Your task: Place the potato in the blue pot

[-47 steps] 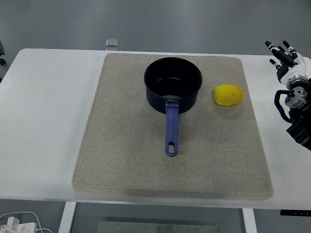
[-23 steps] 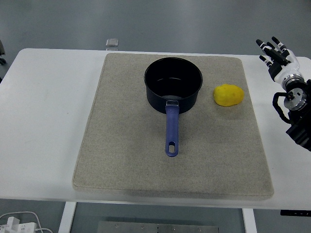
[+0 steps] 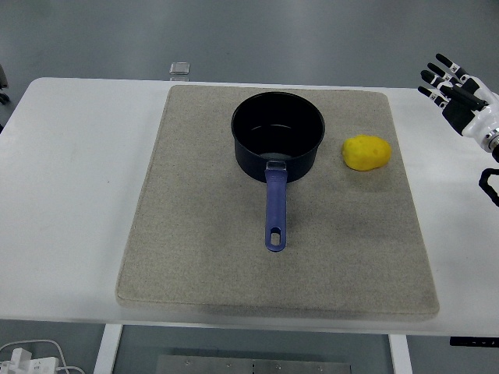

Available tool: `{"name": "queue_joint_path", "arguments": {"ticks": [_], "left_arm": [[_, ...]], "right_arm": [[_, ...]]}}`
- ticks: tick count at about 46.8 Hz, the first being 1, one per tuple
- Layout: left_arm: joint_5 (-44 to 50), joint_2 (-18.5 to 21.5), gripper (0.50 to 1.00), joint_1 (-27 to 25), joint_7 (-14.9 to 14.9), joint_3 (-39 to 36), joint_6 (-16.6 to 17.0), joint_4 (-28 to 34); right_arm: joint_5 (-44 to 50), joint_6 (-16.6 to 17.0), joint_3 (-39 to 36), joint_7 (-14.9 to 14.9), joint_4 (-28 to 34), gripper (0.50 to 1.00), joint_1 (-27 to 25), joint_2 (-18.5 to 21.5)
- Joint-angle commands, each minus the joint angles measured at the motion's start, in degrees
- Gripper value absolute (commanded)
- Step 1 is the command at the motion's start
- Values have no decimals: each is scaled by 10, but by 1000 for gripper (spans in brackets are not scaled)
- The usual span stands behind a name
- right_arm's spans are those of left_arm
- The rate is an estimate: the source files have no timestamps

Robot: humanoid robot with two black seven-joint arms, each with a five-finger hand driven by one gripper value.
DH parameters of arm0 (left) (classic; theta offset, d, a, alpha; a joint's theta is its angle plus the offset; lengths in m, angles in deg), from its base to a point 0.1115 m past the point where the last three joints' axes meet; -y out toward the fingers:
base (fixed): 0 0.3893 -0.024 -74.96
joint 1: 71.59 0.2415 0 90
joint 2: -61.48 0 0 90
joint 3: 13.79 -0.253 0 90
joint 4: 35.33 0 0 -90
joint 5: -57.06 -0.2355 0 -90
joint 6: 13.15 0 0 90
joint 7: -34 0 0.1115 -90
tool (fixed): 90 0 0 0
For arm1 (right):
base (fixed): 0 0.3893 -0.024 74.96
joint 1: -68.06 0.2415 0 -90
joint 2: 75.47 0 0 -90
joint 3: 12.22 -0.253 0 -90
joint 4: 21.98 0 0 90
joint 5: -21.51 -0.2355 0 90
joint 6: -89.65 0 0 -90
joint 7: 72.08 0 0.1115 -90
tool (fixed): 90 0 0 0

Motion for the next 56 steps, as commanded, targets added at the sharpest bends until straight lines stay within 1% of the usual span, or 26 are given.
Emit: {"name": "queue_joint_path", "arguments": {"ticks": [1,7,10,16,22,26,33,37,39,43,46,52,56], "left_arm": [[0,0,994,0,0,0,0,0],[0,0,992,0,-1,0,0,0],[0,0,992,0,0,0,0,0],[1,0,994,0,0,0,0,0],[1,0,992,0,0,0,0,0],[1,0,994,0,0,0,0,0],[0,0,994,0,0,0,-1,0],[1,0,994,0,-1,0,-12,0],[1,0,994,0,-1,0,-17,0],[1,0,994,0,-1,0,-20,0],[1,0,994,0,-1,0,-20,0],[1,0,994,0,-1,0,-20,-1],[1,0,994,0,-1,0,-20,-1]], "right_arm": [[0,1,17,-2,0,930,-2,-10],[1,1,24,-19,0,930,-9,-21],[2,1,35,-21,0,930,-15,-25],[3,1,88,-28,0,930,-16,-29],[3,1,167,-52,0,930,-13,-31],[3,1,205,-71,1,930,-10,-31],[5,1,226,-77,7,930,-7,-30],[19,1,243,-82,7,930,-1,-29],[34,1,262,-97,7,930,1,-28],[60,1,306,-141,8,930,10,-26],[75,1,336,-163,8,930,16,-26],[97,1,384,-196,8,930,25,-26],[105,1,411,-204,8,930,27,-26]]}}
